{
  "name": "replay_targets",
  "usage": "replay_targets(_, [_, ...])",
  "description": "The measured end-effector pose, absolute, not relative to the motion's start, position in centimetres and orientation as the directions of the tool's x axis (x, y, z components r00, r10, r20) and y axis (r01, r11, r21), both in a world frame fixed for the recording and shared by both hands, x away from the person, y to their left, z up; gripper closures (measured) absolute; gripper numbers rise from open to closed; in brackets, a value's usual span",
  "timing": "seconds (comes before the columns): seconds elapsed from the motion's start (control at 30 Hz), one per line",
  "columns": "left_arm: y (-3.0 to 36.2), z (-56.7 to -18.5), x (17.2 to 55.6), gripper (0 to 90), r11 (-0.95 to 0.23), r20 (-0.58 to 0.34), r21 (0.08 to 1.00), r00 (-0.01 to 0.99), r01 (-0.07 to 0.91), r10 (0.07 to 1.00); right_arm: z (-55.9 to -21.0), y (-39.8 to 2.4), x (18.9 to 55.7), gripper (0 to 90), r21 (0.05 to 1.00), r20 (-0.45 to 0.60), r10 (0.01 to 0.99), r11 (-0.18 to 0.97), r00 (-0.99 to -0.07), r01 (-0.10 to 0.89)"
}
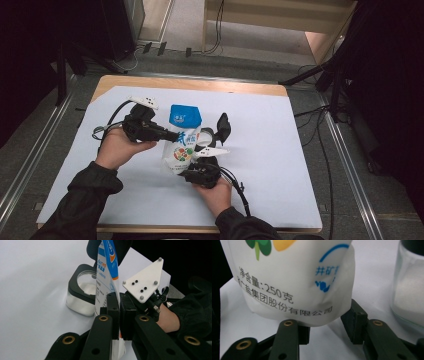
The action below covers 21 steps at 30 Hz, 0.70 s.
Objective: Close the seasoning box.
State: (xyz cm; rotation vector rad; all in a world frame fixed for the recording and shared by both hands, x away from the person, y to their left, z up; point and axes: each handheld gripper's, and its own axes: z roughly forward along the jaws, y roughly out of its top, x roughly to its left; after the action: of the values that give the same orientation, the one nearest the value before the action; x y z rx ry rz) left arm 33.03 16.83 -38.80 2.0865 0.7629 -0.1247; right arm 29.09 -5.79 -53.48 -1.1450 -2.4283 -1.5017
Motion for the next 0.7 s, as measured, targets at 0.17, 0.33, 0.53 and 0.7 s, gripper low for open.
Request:
replay_targets(0.17, [16.7,-38.7,32.9,90.0,-0.409,-0.351,0.727,0.81,0.552,0.47,-53.3,-6.0,29.1,65.3,0.748,0.418,0.55,0.243,-0.723,0.618])
replay_targets(0.33, [16.8,-38.5,32.9,90.0,-0.393,-0.358,0.735,0.808,0.552,0.467,-53.0,-6.2,29.0,63.4,0.746,0.423,0.535,0.253,-0.731,0.616])
replay_targets(0.53, [16.7,-38.5,32.8,90.0,-0.392,-0.367,0.739,0.815,0.548,0.447,-52.4,-6.5,28.9,59.3,0.748,0.407,0.516,0.285,-0.754,0.599])
replay_targets(0.7, [16.5,-38.4,32.7,90.0,-0.397,-0.362,0.745,0.824,0.536,0.435,-52.0,-6.8,28.7,58.0,0.752,0.38,0.501,0.322,-0.778,0.575])
